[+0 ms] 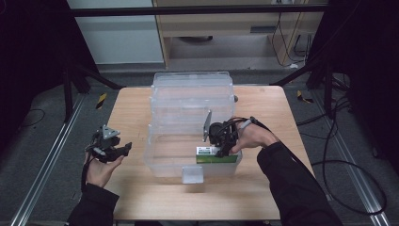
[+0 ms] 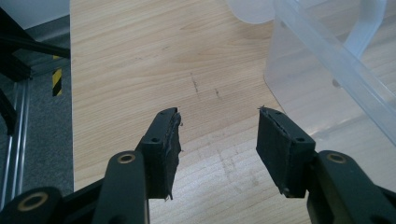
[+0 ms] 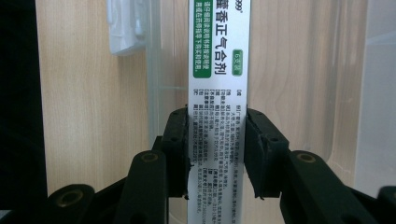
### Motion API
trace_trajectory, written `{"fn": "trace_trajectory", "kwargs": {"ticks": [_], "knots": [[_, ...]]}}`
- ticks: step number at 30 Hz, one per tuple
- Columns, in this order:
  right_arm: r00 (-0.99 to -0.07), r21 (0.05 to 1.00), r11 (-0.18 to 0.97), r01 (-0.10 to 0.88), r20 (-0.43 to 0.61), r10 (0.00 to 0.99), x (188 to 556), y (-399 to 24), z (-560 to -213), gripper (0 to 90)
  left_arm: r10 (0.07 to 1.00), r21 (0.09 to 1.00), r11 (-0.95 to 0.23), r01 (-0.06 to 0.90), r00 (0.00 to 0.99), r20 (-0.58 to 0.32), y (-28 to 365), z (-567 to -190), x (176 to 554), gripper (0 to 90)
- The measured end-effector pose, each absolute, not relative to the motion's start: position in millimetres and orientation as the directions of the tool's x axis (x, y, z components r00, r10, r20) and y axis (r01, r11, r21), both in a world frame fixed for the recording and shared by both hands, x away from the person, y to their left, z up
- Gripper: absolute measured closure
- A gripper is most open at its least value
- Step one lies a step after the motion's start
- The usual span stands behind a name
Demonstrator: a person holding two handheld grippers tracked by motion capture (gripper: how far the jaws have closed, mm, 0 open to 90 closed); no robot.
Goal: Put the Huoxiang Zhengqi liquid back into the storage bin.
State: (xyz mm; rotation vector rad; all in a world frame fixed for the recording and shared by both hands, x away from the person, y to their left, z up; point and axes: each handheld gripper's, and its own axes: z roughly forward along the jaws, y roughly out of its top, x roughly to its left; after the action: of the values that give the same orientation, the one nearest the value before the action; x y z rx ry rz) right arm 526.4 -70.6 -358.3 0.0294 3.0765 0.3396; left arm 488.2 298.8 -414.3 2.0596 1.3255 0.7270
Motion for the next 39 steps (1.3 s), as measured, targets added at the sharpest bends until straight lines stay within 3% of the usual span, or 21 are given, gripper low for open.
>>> {"fn": "trace_trajectory", "kwargs": {"ticks": [39], "knots": [[-0.998,0.166,0.986,0.022,-0.046,0.030,526.9,-64.2,-378.2,63.1,0.924,0.716,-0.341,0.609,0.358,0.136,298.6,-414.2,488.0,48.2]]}}
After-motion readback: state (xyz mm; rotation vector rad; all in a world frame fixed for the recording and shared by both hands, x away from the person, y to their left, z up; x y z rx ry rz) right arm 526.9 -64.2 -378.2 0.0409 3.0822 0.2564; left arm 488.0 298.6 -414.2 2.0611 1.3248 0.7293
